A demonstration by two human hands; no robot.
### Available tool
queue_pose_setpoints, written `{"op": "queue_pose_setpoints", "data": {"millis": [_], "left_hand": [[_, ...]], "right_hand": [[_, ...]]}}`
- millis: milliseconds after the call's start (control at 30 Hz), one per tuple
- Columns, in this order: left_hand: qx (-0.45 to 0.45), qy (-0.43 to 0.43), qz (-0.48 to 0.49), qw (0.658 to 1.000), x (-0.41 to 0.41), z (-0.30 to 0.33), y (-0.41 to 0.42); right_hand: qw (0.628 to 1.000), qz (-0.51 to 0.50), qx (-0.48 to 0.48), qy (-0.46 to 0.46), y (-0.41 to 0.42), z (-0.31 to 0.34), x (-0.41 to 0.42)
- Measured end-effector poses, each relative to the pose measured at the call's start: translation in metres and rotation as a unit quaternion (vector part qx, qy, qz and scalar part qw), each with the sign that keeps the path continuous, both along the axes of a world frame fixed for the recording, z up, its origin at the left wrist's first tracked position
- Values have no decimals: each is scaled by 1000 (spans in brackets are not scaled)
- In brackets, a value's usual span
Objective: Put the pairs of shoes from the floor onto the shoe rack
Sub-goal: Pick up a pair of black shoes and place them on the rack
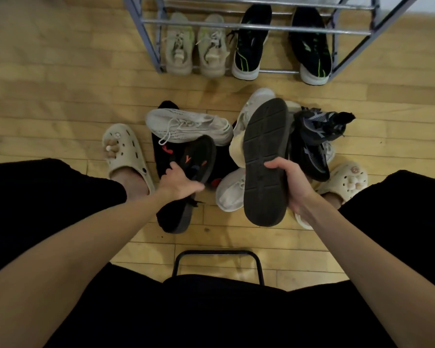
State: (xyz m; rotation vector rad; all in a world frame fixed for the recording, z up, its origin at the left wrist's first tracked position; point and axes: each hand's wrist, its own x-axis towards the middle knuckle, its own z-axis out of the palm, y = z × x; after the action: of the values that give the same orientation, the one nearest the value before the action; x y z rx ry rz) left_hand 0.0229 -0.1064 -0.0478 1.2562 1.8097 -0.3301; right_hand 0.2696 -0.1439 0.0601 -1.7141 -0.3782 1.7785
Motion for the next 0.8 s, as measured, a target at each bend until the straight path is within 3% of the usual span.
{"op": "queue_pose_setpoints", "data": {"millis": [67, 133, 267, 400, 600, 800], "left_hand": [[-8, -99, 142, 985, -4, 23, 13], [-18, -210, 249, 945, -8, 51, 22], [-40, -408, 378, 830, -8, 104, 28], [-22, -503, 422, 753, -2, 132, 26], [-16, -496, 457, 738, -2, 141, 24], [13, -468, 412, 782, -6, 149, 20]], "right_hand": [[1000, 4, 12, -11, 2, 4, -3], [999, 6, 28, -18, 5, 8, -6], [997, -3, 64, -37, 9, 15, -9], [993, 16, 101, -58, 10, 24, -7], [992, 13, 122, -27, 7, 33, 2], [996, -51, 76, -18, -2, 29, 1]]}}
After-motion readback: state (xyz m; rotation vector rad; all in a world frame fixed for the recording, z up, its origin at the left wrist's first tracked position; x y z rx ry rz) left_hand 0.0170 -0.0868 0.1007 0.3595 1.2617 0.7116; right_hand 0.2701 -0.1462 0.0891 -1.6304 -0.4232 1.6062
